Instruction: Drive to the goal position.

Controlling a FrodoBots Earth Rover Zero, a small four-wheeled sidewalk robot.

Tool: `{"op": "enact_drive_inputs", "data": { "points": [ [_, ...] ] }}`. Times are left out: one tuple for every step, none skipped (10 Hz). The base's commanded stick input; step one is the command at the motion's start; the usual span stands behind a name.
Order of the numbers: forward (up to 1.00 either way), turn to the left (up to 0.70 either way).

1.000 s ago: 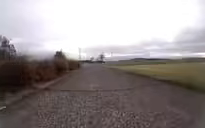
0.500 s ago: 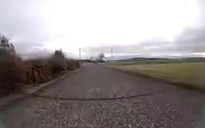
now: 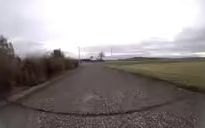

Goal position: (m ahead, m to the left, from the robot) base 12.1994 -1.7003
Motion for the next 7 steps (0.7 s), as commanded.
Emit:
{"op": "enact_drive_inputs", "data": {
  "points": [
    [1.00, 0.00],
    [1.00, 0.00],
    [1.00, 0.00],
    [1.00, 0.00],
    [1.00, 0.00],
    [1.00, 0.00],
    [1.00, 0.00]
  ]
}}
